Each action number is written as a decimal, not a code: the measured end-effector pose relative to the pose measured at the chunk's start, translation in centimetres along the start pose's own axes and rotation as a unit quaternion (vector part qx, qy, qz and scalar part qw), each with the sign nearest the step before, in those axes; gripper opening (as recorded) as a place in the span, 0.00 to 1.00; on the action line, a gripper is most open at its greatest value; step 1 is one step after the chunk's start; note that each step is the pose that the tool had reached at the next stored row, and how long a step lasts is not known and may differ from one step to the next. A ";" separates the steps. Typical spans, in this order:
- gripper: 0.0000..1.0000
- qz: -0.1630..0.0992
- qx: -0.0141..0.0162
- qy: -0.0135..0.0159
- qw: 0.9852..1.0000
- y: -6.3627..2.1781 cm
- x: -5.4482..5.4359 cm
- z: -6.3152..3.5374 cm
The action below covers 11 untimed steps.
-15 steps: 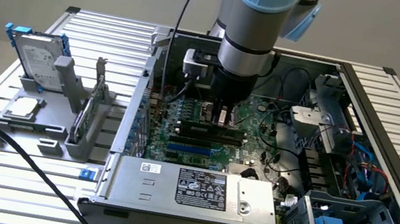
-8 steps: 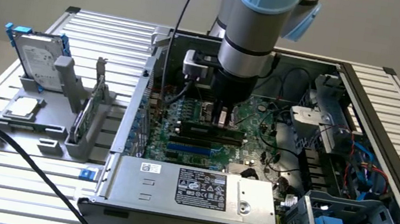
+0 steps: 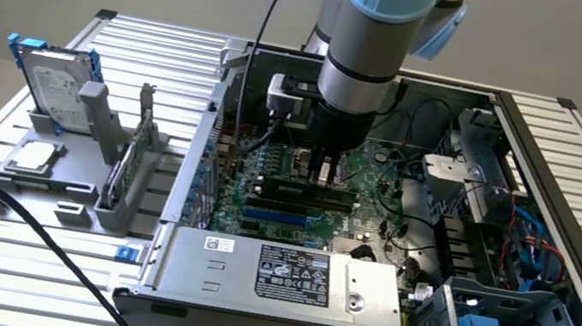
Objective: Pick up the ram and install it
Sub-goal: 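Insert the ram into the slot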
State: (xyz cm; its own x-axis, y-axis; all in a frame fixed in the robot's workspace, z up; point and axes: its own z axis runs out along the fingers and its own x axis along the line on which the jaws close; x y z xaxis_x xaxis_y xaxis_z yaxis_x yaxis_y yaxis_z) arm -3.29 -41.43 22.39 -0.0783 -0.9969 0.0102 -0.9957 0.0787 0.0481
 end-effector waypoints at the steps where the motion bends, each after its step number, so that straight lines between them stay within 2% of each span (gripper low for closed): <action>1: 0.14 0.000 0.000 0.000 1.000 0.00 0.0 0.01; 11: 0.14 0.000 0.000 -0.001 1.000 0.00 -0.2 0.24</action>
State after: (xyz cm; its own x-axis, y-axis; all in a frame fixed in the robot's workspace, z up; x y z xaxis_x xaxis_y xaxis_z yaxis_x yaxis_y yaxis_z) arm -3.29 -41.26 22.16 -0.0781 -0.9969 0.0092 -0.9957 0.0784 0.0483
